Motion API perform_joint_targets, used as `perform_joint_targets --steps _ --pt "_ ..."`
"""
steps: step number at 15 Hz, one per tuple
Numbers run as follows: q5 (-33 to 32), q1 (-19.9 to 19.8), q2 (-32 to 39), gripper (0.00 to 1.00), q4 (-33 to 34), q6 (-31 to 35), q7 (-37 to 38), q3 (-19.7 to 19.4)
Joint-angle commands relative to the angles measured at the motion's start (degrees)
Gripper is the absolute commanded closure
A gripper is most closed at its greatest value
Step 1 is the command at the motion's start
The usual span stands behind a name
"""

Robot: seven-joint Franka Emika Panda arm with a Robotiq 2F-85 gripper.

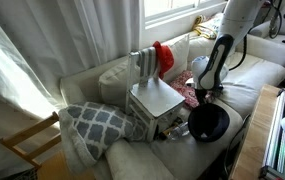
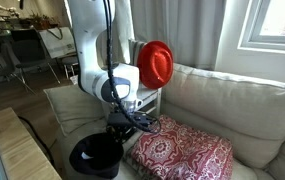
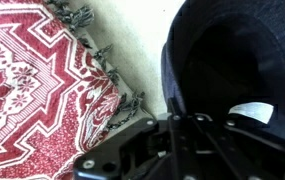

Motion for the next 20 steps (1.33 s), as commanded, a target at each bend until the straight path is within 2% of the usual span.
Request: perform_joint_targets --steps 1,5,9,12,15,18,19,20 --pt "-0.9 4.0 -9.9 0.99 -6.8 -5.3 6.5 -3.0" --pt "-1.1 6.0 -20.3 0.99 -13.5 -9.0 12.4 -4.2" --pt "0.0 6.0 -29.7 0.99 -19.5 -3.7 19.9 -3.5" --pt "-1.9 9.3 -36.1 0.99 -23.4 0.8 29.0 -5.8" --pt "-6.7 15.8 -41.2 0.99 -25.9 3.8 40.8 -11.2" --pt "-14.4 26.4 -45.5 0.99 -26.1 3.8 53.2 -22.5" --pt "-17.7 27.2 -47.0 0.99 -26.4 3.2 57.6 -23.2" --pt "-20.7 25.0 -49.0 0.99 -26.9 3.2 59.9 -20.7"
